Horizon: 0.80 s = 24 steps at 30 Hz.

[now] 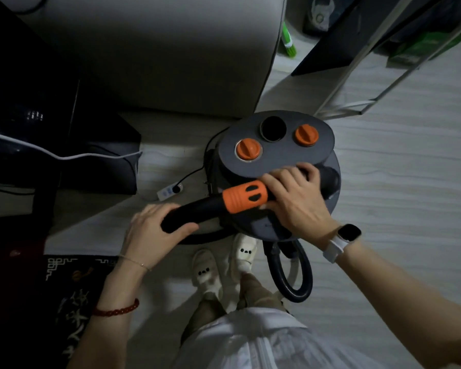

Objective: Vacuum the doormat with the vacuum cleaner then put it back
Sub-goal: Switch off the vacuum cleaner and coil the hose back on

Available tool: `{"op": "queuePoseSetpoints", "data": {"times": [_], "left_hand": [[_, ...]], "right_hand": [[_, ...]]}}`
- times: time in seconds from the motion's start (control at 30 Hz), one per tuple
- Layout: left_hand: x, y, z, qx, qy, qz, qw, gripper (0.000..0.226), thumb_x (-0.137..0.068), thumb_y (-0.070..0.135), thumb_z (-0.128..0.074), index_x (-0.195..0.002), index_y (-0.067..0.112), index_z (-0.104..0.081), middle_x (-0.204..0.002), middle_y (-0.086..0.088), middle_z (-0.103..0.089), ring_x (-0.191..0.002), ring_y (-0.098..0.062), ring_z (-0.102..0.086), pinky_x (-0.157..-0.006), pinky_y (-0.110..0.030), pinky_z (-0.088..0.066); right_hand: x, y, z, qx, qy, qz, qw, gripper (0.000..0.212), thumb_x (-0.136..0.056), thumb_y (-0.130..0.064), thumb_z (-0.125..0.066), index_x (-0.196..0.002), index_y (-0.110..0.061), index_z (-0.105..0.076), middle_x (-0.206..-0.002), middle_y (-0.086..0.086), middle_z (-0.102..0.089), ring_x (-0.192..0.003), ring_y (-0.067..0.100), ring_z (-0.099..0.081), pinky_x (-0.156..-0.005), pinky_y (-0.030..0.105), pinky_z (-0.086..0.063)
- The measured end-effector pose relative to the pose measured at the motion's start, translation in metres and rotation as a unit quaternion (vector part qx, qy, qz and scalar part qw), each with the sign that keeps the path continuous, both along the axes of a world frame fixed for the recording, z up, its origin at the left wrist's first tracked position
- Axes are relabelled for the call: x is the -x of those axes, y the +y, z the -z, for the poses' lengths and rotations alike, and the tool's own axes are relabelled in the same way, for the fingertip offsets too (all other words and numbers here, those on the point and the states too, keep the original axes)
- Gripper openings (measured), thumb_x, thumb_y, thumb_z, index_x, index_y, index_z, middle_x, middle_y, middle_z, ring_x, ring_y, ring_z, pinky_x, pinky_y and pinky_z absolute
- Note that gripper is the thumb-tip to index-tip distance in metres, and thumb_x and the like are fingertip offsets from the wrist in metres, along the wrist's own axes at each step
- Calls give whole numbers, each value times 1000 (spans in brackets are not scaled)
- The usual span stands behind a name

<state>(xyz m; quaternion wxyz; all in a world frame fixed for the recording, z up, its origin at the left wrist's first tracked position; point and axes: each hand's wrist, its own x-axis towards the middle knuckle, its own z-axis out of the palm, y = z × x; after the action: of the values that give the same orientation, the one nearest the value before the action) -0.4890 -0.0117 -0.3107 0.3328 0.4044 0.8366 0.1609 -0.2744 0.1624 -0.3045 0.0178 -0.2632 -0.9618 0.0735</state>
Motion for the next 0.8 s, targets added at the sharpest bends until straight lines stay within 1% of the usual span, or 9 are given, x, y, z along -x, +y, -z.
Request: {"op": "queuePoseSetpoints", "data": {"times": [0.1, 0.17, 0.23, 0.27, 0.33, 0.4, 0.53, 0.67, 0.8], "left_hand": [[10, 0, 9, -6, -12, 43, 999, 70, -63, 66, -52, -111, 16, -60, -110, -2, -58, -107, -24, -50, -89, -37, -40], [11, 6, 16, 19, -68, 45, 997, 60, -69, 52, -70, -117, 20, -54, -117, -1, -52, -111, -22, -48, -85, -31, -38], [9, 7, 25, 24, -91, 53, 994, 56, -70, 39, -76, -118, 21, -53, -115, 2, -51, -108, -20, -50, -79, -26, -36], [7, 6, 28, 13, -85, 71, 994, 55, -69, 40, -77, -115, 21, -54, -110, 5, -52, -104, -19, -52, -76, -25, -35], [3, 2, 29, -11, -64, 99, 993, 55, -65, 46, -76, -110, 20, -57, -102, 6, -53, -94, -17, -53, -74, -24, -34], [0, -1, 25, -28, -51, 116, 992, 51, -65, 38, -79, -107, 18, -59, -100, 1, -55, -91, -16, -53, -74, -24, -35], [-7, -2, 12, -47, -55, 147, 986, 50, -66, 32, -81, -108, 16, -59, -101, 1, -55, -90, -12, -50, -76, -23, -36], [-17, 7, 1, -60, -61, 160, 983, 55, -65, 38, -81, -111, 19, -58, -101, 7, -51, -91, -9, -49, -74, -22, -35], [-10, 13, -6, -50, -114, 165, 979, 71, -58, 54, -75, -120, 27, -54, -110, 12, -50, -101, -5, -46, -83, -23, -36]], "right_hand": [[-18, -20, -6, 34, -21, 99, 994, 53, -93, -58, -20, -112, -17, -49, -97, 7, -66, -89, 28, -62, -88, 42, -27], [-34, -34, -7, 55, -45, 160, 985, 56, -93, -58, -17, -110, -16, -49, -95, 7, -66, -85, 28, -63, -85, 40, -27], [-53, -46, -4, 91, -66, 195, 974, 59, -92, -61, -16, -112, -16, -49, -94, 7, -66, -85, 29, -62, -83, 38, -28], [-59, -50, -2, 125, -78, 206, 967, 62, -91, -63, -18, -115, -16, -50, -97, 7, -65, -89, 29, -61, -85, 38, -30], [-64, -54, -5, 203, -117, 222, 947, 62, -85, -64, -37, -125, -17, -47, -112, 5, -61, -104, 27, -57, -92, 40, -34], [-60, -57, -10, 252, -148, 218, 931, 65, -79, -55, -57, -131, -19, -41, -122, 3, -55, -112, 23, -52, -98, 39, -34], [-29, -61, -24, 213, -110, 171, 956, 62, -78, -56, -60, -125, -19, -45, -117, 4, -54, -107, 24, -52, -93, 40, -41], [2, -66, -28, 142, -100, 99, 980, 53, -81, -54, -57, -119, -17, -51, -109, 5, -59, -103, 25, -55, -87, 38, -38], [-15, -68, -27, 106, -62, 133, 983, 54, -79, -54, -57, -116, -13, -56, -100, 8, -63, -94, 27, -60, -80, 40, -43]]}}
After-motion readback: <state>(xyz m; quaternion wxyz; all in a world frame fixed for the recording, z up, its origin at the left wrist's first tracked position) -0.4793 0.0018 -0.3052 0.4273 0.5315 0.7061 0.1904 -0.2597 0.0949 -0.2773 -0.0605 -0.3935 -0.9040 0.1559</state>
